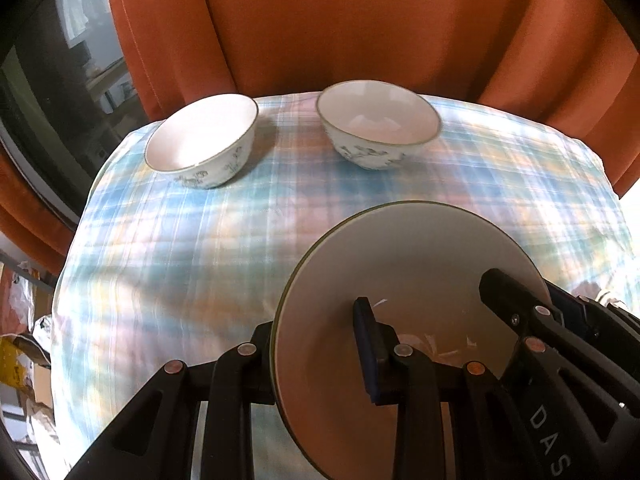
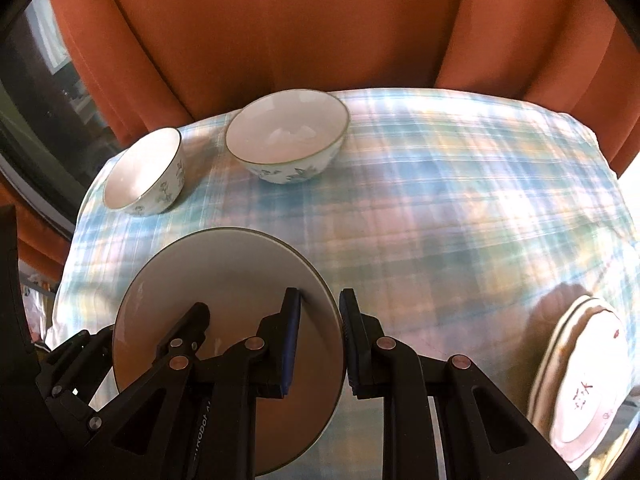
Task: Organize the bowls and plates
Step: 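Lift the beige-rimmed plate with both tools and carry it to the plate stack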
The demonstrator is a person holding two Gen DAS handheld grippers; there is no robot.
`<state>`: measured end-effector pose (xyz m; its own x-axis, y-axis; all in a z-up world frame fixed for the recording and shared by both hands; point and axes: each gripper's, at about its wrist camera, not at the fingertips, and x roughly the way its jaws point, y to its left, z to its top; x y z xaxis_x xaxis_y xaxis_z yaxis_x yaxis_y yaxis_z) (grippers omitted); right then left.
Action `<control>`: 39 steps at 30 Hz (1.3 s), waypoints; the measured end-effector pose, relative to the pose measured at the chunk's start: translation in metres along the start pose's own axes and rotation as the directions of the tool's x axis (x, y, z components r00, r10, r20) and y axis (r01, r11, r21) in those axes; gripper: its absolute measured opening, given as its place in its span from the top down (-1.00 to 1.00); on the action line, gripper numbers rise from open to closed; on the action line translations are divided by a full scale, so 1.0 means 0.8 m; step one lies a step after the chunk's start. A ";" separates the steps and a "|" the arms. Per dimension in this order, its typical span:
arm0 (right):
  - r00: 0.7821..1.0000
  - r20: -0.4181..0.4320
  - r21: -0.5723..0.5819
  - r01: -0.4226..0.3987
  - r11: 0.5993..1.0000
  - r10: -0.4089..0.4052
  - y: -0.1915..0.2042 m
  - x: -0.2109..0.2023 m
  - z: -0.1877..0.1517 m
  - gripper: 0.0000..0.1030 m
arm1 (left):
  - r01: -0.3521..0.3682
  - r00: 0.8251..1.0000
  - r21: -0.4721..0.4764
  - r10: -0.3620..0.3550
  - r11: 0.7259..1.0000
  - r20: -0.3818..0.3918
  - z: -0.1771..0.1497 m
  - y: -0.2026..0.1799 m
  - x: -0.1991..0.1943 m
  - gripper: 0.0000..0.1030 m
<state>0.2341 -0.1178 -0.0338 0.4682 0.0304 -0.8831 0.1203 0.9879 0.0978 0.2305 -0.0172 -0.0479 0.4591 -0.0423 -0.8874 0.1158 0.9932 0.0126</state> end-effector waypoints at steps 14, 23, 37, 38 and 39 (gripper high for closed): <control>1.000 -0.001 -0.036 -0.026 0.999 0.026 -0.087 -0.044 -0.058 0.54 | -0.025 1.000 -0.016 0.025 1.000 -0.010 -0.062 -0.085 -0.029 0.44; 0.999 -0.013 -0.062 -0.041 0.997 0.040 -0.133 -0.041 -0.093 0.54 | -0.042 0.999 -0.051 0.041 0.998 -0.027 -0.098 -0.126 -0.021 0.44; 0.995 -0.074 -0.095 -0.072 0.993 0.065 -0.160 -0.017 -0.122 0.54 | -0.074 0.996 -0.111 0.069 0.991 -0.047 -0.128 -0.146 -0.007 0.45; 0.995 -0.069 -0.097 -0.074 0.993 0.067 -0.160 -0.017 -0.122 0.54 | -0.077 0.996 -0.113 0.072 0.991 -0.048 -0.128 -0.146 -0.007 0.45; 0.995 -0.066 -0.100 -0.076 0.992 0.069 -0.161 -0.017 -0.121 0.54 | -0.078 0.996 -0.115 0.072 0.990 -0.049 -0.128 -0.146 -0.007 0.45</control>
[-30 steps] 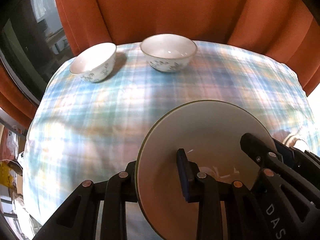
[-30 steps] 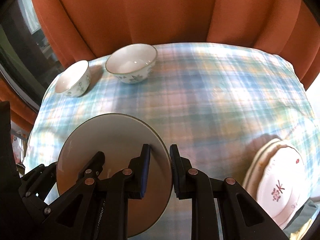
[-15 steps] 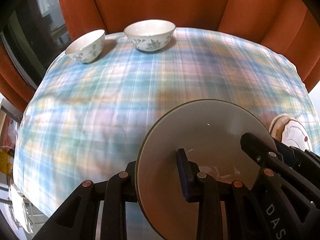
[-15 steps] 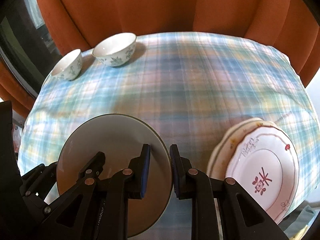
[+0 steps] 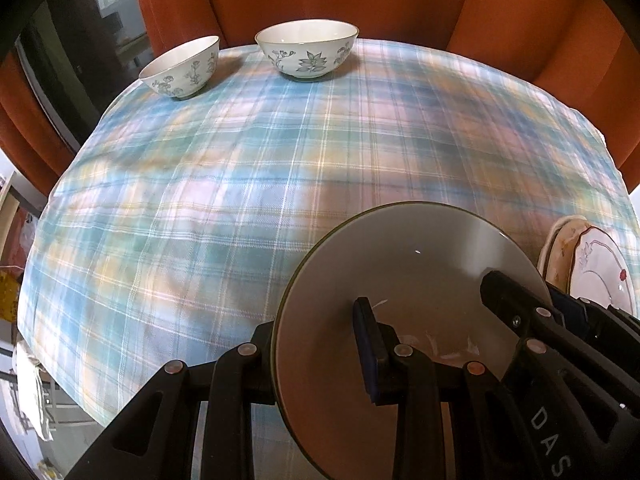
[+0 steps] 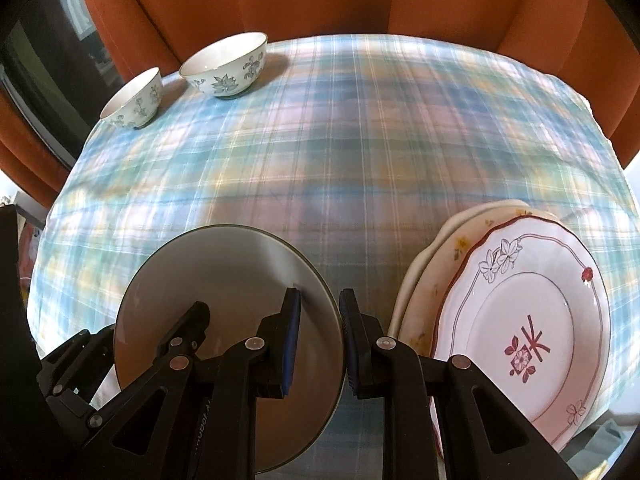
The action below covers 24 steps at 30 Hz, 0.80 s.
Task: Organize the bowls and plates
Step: 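Lift the beige-rimmed plate with both tools and carry it to the plate stack, then lower the beige-rimmed plate onto the stack and open both tools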
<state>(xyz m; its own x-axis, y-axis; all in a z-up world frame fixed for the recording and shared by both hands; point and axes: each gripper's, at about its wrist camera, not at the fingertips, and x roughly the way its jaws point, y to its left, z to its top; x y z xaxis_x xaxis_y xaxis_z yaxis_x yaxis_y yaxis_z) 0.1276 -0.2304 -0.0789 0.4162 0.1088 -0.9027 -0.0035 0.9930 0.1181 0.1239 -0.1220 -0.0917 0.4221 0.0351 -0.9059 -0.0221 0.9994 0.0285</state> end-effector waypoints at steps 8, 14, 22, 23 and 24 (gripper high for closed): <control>1.000 0.007 -0.013 -0.016 1.000 0.016 0.001 -0.001 0.001 0.54 | 0.000 1.000 -0.005 0.000 1.000 -0.013 0.001 0.002 0.000 0.28; 0.999 0.001 -0.008 -0.035 0.999 0.035 0.000 0.001 0.001 0.47 | 0.008 1.000 0.015 -0.008 1.000 -0.006 0.000 0.002 -0.004 0.07; 1.000 0.024 0.000 -0.017 1.000 0.017 0.000 -0.003 0.007 -0.10 | 0.027 0.999 0.012 -0.027 1.000 0.022 0.007 0.013 -0.019 -0.45; 0.999 0.033 0.004 -0.019 1.000 0.019 -0.001 -0.006 0.008 -0.21 | 0.031 0.999 0.014 -0.031 0.999 0.024 0.008 0.014 -0.021 -0.49; 0.999 0.046 0.003 -0.020 1.000 0.020 0.001 -0.010 0.009 -0.34 | 0.037 0.999 0.019 -0.038 0.999 0.028 0.009 0.014 -0.023 -0.50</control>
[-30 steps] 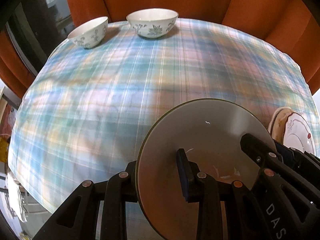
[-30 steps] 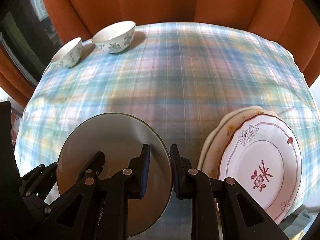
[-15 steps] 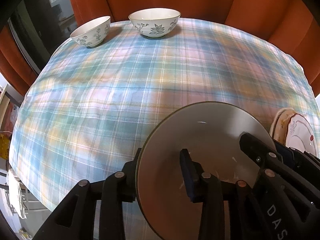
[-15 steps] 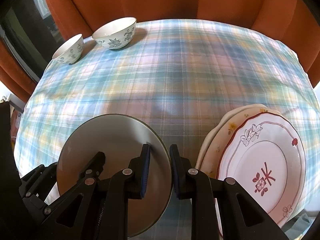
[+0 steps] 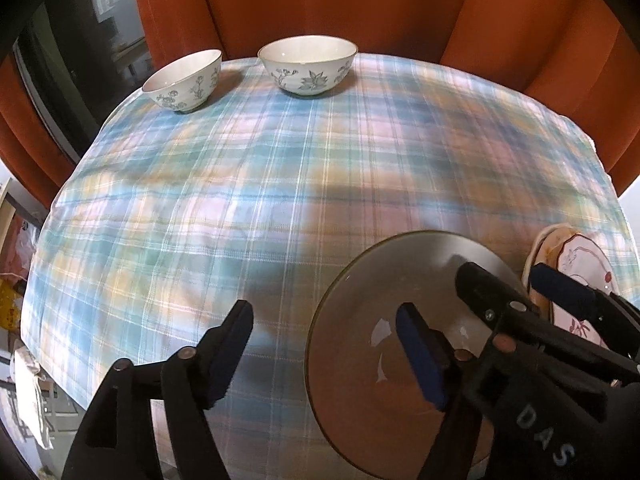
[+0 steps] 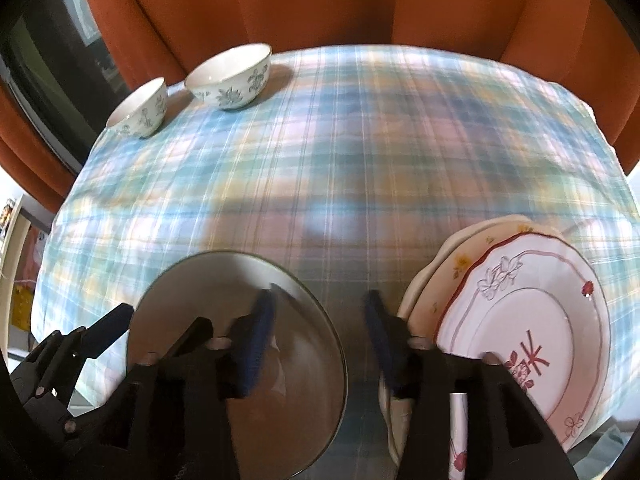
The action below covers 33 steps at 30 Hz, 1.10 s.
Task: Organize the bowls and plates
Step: 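Lower the beige-rimmed plate onto the stack and open both tools, then move both tools to the second plain beige-rimmed plate near the bowl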
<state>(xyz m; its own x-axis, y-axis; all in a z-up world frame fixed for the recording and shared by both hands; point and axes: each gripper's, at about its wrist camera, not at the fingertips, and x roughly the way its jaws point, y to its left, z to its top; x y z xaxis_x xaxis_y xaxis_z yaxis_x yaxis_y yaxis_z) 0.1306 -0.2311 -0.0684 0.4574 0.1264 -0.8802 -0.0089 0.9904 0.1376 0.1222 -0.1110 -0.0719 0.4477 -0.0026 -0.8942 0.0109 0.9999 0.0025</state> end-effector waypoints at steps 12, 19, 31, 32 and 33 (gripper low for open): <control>0.998 0.058 -0.037 -0.006 0.999 0.008 0.057 -0.011 0.022 -0.44 | 0.023 0.998 0.023 -0.024 0.999 0.057 0.025 0.048 -0.010 -0.63; 0.998 0.066 0.011 0.024 1.000 -0.024 0.094 -0.009 0.043 -0.49 | 0.071 0.995 0.053 -0.074 0.996 0.064 0.053 0.085 -0.011 -0.60; 0.994 0.094 0.034 0.051 0.998 -0.054 0.178 0.007 0.103 -0.52 | 0.077 0.992 0.060 -0.082 0.995 0.092 0.115 0.168 0.000 -0.59; 0.994 0.092 0.026 0.059 0.998 -0.061 0.186 0.011 0.110 -0.52 | 0.074 0.992 0.055 -0.079 0.996 0.098 0.120 0.176 0.002 -0.58; 0.993 0.095 0.015 0.061 0.998 -0.062 0.195 0.015 0.117 -0.54 | 0.072 0.992 0.052 -0.077 0.996 0.102 0.125 0.183 0.004 -0.58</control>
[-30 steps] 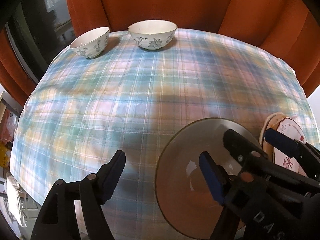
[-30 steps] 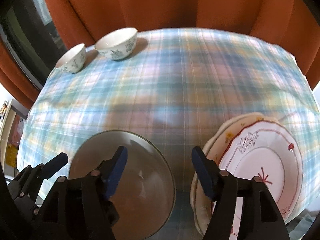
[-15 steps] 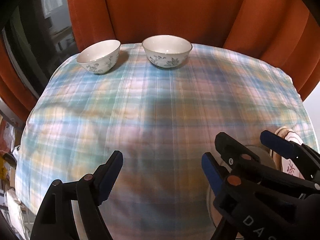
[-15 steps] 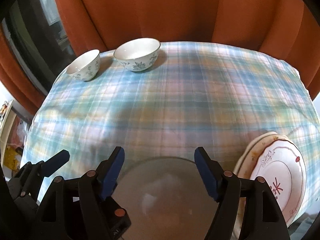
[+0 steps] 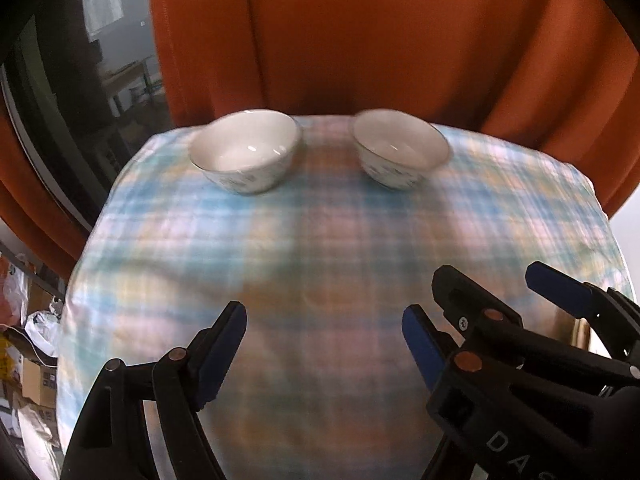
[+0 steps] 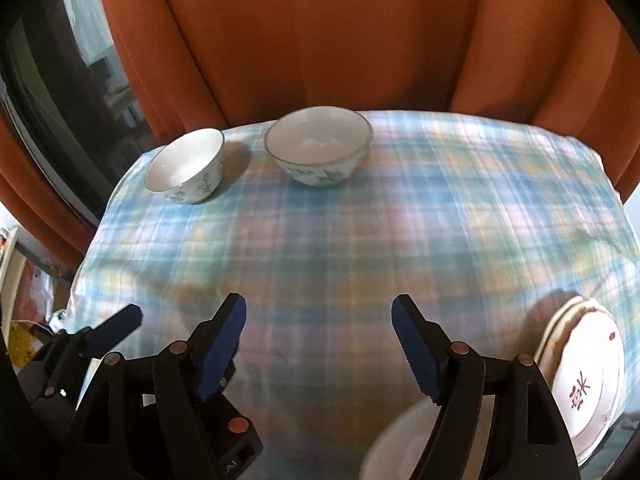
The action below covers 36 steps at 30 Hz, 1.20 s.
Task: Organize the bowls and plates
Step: 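Move both tools to the second plain beige-rimmed plate near the bowl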
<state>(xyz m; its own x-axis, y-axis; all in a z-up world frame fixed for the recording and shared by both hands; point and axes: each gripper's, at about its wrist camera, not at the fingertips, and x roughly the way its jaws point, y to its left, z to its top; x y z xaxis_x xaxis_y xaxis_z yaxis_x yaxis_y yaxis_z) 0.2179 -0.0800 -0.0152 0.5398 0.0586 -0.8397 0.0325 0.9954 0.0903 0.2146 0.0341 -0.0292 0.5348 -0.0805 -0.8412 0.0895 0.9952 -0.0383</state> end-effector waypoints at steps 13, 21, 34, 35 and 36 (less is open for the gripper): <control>1.000 0.029 -0.041 0.001 0.999 0.000 0.098 0.059 0.081 -0.55 | -0.047 0.998 0.004 0.046 0.999 0.049 0.084 0.099 0.046 -0.54; 0.996 0.038 -0.006 0.082 0.997 -0.081 0.122 0.098 0.127 -0.55 | -0.017 0.999 -0.019 0.017 1.000 0.039 0.131 0.126 0.090 -0.50; 0.999 0.026 0.033 0.034 0.999 -0.035 0.140 0.176 0.180 -0.23 | -0.013 1.000 -0.006 0.013 1.000 0.020 0.185 0.140 0.157 -0.17; 0.999 0.026 0.038 0.025 0.999 -0.026 0.140 0.181 0.183 -0.20 | -0.006 1.000 -0.009 0.006 1.000 0.016 0.187 0.141 0.161 -0.12; 1.000 0.024 0.042 0.016 0.999 -0.017 0.140 0.187 0.187 -0.13 | 0.002 1.000 -0.012 -0.002 1.000 0.012 0.187 0.143 0.166 -0.10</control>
<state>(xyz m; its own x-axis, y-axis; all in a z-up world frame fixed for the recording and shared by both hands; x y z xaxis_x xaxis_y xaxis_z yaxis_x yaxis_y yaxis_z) 0.4279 0.0289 -0.0508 0.5596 0.0394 -0.8278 0.0763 0.9922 0.0988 0.4217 0.1288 -0.0644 0.5448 -0.0832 -0.8344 0.0806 0.9957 -0.0466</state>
